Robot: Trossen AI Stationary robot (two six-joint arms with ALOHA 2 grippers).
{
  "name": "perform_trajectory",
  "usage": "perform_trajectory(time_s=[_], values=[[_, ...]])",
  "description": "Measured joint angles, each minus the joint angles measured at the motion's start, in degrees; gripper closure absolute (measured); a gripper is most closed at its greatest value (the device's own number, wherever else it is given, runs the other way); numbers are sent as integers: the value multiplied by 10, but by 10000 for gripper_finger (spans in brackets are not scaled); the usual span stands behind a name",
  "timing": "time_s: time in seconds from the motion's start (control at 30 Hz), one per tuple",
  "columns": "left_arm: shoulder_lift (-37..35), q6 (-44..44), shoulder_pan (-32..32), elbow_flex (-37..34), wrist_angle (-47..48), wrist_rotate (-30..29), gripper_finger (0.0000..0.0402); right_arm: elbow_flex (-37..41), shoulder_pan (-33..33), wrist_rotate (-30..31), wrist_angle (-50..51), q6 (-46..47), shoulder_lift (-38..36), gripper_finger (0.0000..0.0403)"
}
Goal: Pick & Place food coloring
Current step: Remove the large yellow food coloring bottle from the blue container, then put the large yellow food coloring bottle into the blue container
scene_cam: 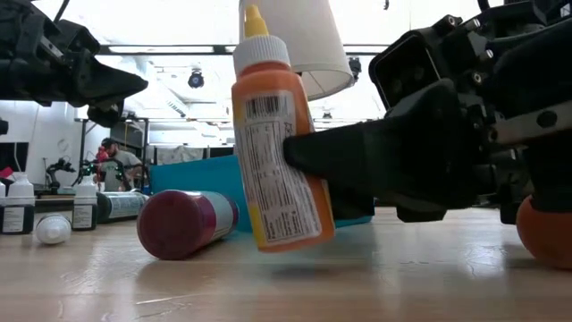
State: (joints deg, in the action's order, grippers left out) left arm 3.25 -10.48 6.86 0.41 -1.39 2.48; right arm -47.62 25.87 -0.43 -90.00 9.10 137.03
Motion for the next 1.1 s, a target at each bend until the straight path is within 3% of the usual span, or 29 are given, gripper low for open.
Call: perform_trajectory(time_s=[0.77, 1.1], values=[[0, 0, 0, 0, 0, 0, 402, 27, 0, 5, 0, 14, -4, 217], [0, 0, 0, 0, 0, 0, 402, 65, 4, 5, 0, 15, -66, 195]])
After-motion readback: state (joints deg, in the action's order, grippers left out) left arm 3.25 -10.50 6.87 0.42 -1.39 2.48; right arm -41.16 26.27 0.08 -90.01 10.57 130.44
